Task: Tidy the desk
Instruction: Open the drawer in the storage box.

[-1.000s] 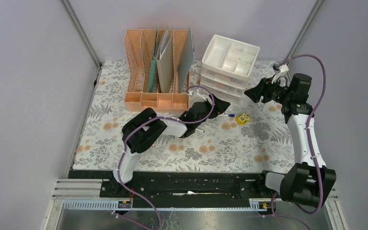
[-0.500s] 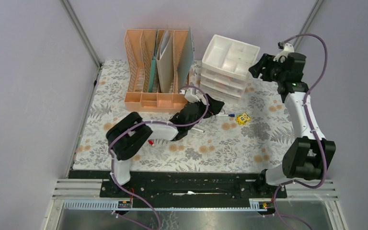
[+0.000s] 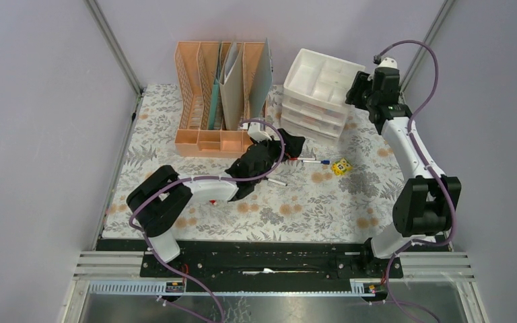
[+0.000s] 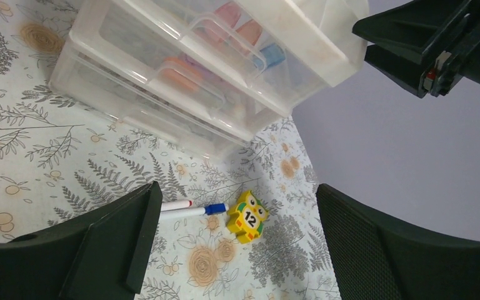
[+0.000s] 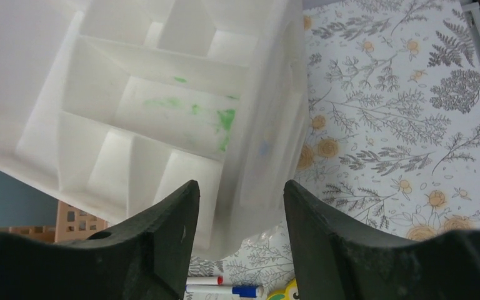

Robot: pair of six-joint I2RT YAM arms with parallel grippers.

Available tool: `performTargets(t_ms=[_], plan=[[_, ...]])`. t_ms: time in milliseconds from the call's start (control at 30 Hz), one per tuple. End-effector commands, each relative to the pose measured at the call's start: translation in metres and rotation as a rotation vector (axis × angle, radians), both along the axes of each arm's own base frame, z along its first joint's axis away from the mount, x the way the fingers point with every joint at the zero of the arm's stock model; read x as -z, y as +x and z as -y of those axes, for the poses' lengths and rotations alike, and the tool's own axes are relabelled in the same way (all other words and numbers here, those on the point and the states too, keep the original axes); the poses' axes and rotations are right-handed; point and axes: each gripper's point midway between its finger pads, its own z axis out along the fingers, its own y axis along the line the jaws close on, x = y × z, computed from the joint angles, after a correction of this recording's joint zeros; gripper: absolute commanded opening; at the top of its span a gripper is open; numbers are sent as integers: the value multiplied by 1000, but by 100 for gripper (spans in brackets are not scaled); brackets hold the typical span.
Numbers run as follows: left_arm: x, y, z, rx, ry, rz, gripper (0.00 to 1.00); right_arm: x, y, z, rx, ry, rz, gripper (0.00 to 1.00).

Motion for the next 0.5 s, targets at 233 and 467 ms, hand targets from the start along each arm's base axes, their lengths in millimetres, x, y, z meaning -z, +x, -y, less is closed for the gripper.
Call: performTargets(t_ms=[233, 467], plan=[[-1, 4, 10, 11, -85, -19, 99, 9, 16, -1, 117, -77, -24, 43], [8, 10, 27, 26, -175, -60, 99, 1, 21, 4, 163, -68, -5, 21]])
